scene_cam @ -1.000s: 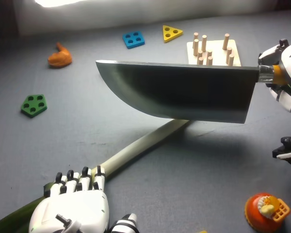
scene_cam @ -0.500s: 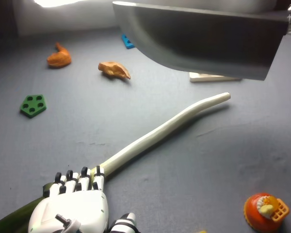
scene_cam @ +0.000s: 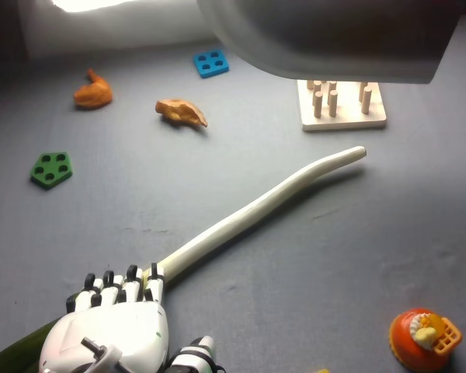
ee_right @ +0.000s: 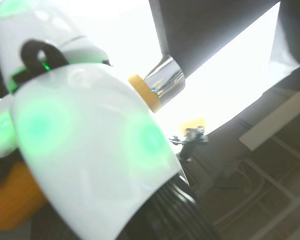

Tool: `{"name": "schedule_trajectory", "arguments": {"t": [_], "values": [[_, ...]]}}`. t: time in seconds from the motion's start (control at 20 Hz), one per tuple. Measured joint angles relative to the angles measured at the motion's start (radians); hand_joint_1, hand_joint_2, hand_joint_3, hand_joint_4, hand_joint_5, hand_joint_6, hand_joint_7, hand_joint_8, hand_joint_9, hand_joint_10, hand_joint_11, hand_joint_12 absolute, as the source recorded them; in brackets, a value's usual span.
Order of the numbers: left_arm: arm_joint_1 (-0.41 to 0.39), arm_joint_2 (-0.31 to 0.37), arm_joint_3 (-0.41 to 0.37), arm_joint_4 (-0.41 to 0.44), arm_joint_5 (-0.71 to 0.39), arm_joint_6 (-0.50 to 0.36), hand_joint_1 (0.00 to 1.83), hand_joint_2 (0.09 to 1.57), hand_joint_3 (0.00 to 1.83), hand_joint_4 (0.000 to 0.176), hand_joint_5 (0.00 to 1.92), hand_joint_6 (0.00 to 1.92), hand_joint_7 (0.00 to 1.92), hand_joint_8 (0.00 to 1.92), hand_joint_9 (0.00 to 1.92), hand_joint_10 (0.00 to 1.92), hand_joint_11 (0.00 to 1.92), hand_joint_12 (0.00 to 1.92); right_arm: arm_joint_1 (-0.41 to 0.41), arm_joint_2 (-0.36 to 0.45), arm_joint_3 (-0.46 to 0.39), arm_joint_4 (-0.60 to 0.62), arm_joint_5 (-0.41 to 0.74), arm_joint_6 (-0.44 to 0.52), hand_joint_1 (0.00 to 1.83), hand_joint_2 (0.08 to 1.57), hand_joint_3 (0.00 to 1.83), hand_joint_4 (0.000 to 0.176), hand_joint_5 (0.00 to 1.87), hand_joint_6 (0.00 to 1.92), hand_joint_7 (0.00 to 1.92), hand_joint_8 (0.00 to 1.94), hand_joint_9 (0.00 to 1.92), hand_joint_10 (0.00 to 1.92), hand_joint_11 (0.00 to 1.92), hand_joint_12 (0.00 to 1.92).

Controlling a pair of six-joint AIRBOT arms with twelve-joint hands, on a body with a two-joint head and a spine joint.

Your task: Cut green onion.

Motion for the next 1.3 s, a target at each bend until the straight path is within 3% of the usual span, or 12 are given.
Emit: {"name": "schedule_trajectory", "arguments": {"t": [0.05, 0.35, 0.4, 0.5, 0.75, 0.8, 0.85, 1.0, 1.05, 1.1, 1.15, 1.3], "values": [[-0.012, 0.013, 0.0, -0.01, -0.014, 0.009, 0.03, 1.44, 0.0, 0.0, 0.01, 0.0, 0.0, 0.0, 0.0, 0.0, 0.0, 0.0, 0.002, -0.016, 0.03, -0.039, -0.005, 0.024, 1.1, 1.36, 0.0, 0.0, 0.72, 1.47, 1.49, 1.94, 1.57, 1.92, 1.66, 1.92], [-0.079, 0.062, 0.002, -0.029, -0.06, 0.064, 0.0, 1.45, 0.0, 0.0, 0.0, 0.0, 0.0, 0.0, 0.0, 0.0, 0.0, 0.0, -0.006, -0.115, 0.244, -0.21, -0.009, 0.145, 1.07, 1.39, 0.0, 0.0, 0.67, 1.57, 1.49, 1.94, 1.55, 1.92, 1.64, 1.92], [-0.091, 0.068, 0.002, -0.025, -0.062, 0.071, 0.02, 1.44, 0.0, 0.0, 0.01, 0.0, 0.01, 0.0, 0.0, 0.0, 0.0, 0.0, -0.008, -0.126, 0.266, -0.212, -0.004, 0.15, 1.44, 1.32, 0.0, 0.0, 0.99, 1.77, 1.51, 1.94, 1.57, 1.92, 1.66, 1.92], [-0.119, 0.087, 0.002, -0.021, -0.084, 0.095, 0.02, 1.44, 0.0, 0.0, 0.0, 0.0, 0.0, 0.0, 0.0, 0.0, 0.0, 0.0, -0.012, -0.154, 0.323, -0.221, 0.007, 0.18, 1.1, 1.37, 0.0, 0.0, 0.71, 1.54, 1.51, 1.94, 1.57, 1.92, 1.65, 1.92], [-0.181, 0.15, 0.002, -0.021, -0.15, 0.144, 0.0, 1.45, 0.0, 0.0, 0.0, 0.0, 0.0, 0.0, 0.0, 0.0, 0.0, 0.0, -0.027, -0.209, 0.41, -0.24, -0.002, 0.201, 1.08, 1.38, 0.0, 0.0, 0.67, 1.55, 1.48, 1.94, 1.54, 1.92, 1.64, 1.92], [-0.191, 0.161, 0.002, -0.02, -0.161, 0.154, 0.0, 1.44, 0.0, 0.0, 0.0, 0.0, 0.0, 0.0, 0.0, 0.0, 0.0, 0.0, -0.028, -0.219, 0.424, -0.241, -0.01, 0.202, 1.44, 1.32, 0.0, 0.0, 0.97, 1.85, 1.5, 1.94, 1.56, 1.92, 1.65, 1.92], [-0.2, 0.167, 0.002, -0.024, -0.168, 0.162, 0.0, 1.44, 0.0, 0.0, 0.0, 0.0, 0.0, 0.0, 0.0, 0.0, 0.0, 0.0, -0.028, -0.225, 0.432, -0.241, -0.013, 0.203, 1.14, 1.39, 0.0, 0.0, 0.71, 1.66, 1.49, 1.94, 1.55, 1.92, 1.65, 1.92], [-0.257, 0.195, 0.002, -0.029, -0.224, 0.227, 0.0, 1.44, 0.0, 0.0, 0.0, 0.0, 0.0, 0.0, 0.0, 0.0, 0.0, 0.0, -0.028, -0.245, 0.456, -0.241, -0.018, 0.205, 1.09, 1.37, 0.0, 0.0, 0.7, 1.52, 1.49, 1.94, 1.54, 1.92, 1.63, 1.92], [-0.269, 0.198, 0.002, -0.03, -0.235, 0.248, 0.01, 1.45, 0.0, 0.0, 0.0, 0.0, 0.0, 0.0, 0.0, 0.0, 0.0, 0.0, -0.029, -0.247, 0.457, -0.24, -0.019, 0.204, 1.44, 1.28, 0.0, 0.0, 0.98, 1.84, 1.5, 1.94, 1.55, 1.92, 1.64, 1.92], [-0.286, 0.205, 0.005, -0.029, -0.259, 0.278, 0.03, 1.44, 0.0, 0.0, 0.0, 0.0, 0.0, 0.0, 0.0, 0.0, 0.0, 0.0, -0.031, -0.25, 0.462, -0.24, -0.017, 0.206, 1.53, 1.27, 0.0, 0.0, 1.06, 1.91, 1.51, 1.94, 1.57, 1.92, 1.66, 1.92], [-0.3, 0.211, 0.007, -0.027, -0.278, 0.293, 0.0, 1.44, 0.0, 0.0, 0.0, 0.0, 0.0, 0.0, 0.0, 0.0, 0.0, 0.0, -0.031, -0.254, 0.463, -0.24, -0.018, 0.204, 1.16, 1.38, 0.0, 0.0, 0.73, 1.67, 1.49, 1.94, 1.55, 1.92, 1.64, 1.92], [-0.326, 0.222, 0.007, -0.036, -0.311, 0.302, 0.0, 1.45, 0.0, 0.0, 0.0, 0.0, 0.0, 0.0, 0.0, 0.0, 0.0, 0.0, -0.037, -0.271, 0.487, -0.243, -0.019, 0.206, 1.09, 1.37, 0.0, 0.0, 0.7, 1.52, 1.49, 1.94, 1.55, 1.92, 1.64, 1.92]]}}
